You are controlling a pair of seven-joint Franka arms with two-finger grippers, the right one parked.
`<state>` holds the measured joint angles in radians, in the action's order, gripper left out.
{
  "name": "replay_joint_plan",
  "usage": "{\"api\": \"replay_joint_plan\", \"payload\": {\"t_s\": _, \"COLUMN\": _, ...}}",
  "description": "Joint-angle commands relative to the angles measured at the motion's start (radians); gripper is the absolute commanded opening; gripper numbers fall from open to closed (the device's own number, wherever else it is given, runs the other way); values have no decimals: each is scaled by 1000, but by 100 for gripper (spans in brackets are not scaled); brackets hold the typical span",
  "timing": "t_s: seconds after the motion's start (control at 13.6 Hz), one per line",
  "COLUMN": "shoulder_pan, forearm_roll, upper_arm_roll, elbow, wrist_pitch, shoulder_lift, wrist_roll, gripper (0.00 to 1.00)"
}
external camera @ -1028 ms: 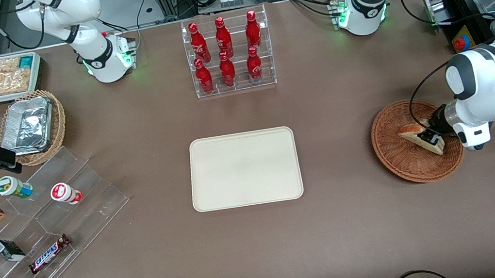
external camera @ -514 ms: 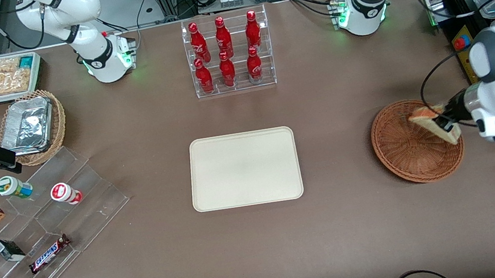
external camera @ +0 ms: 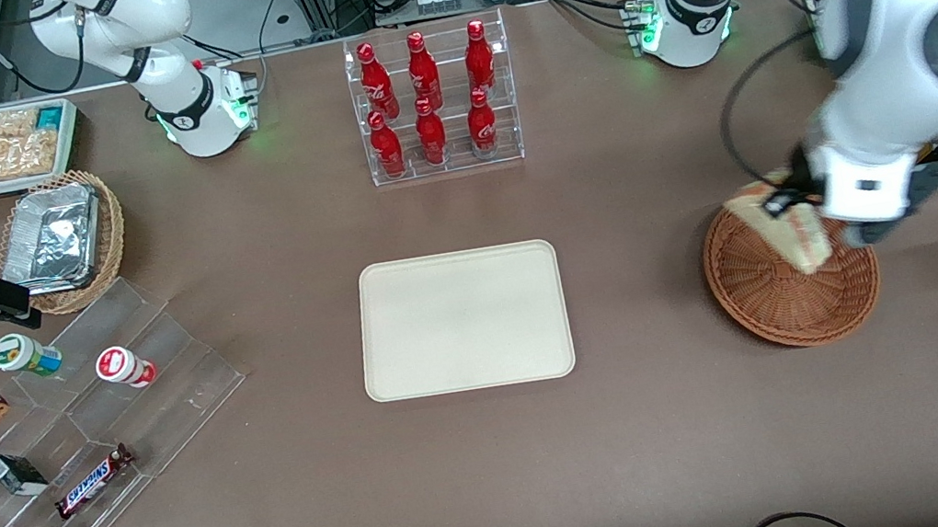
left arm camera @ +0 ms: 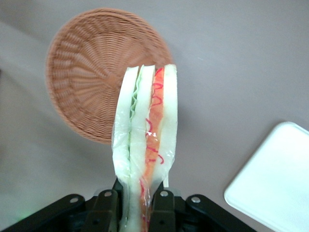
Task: Place sandwich from basket to tray
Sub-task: 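Carry the held sandwich over to the cream tray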
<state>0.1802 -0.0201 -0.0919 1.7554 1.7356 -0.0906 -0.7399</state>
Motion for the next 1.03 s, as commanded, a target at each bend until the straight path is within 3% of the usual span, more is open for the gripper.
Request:
{"api": "replay_joint_plan", "payload": {"t_s": 0.0, "shoulder_pan": 137, "forearm_roll": -4, "upper_arm_roll": 14, "elbow": -34, "wrist_pitch": 42, "shoulder_lift": -32, "wrist_roll": -41, "gripper": 24}}
{"api": "replay_joint_plan", "payload": {"t_s": 0.51, "shoulder_pan": 398, "forearm_roll": -21, "upper_arm_roll": 15, "elbow": -50, "wrist_pitch": 323, "shoulder_lift": -224, "wrist_roll": -142, "gripper": 22}}
{"api": "replay_joint_plan", "payload": {"t_s": 0.73, "shoulder_pan": 458, "forearm_roll": -26, "upper_arm_roll": 18, "elbow": -88, "wrist_pitch": 409, "shoulder_lift": -339, "wrist_roll": -142, "gripper": 22}}
{"api": "replay_joint_plan", "payload": {"t_s": 0.95, "shoulder_pan": 488, "forearm_roll": -75, "upper_arm_roll": 17, "elbow": -164, "wrist_pitch": 432, "shoulder_lift": -467, "wrist_roll": -153, "gripper": 23}}
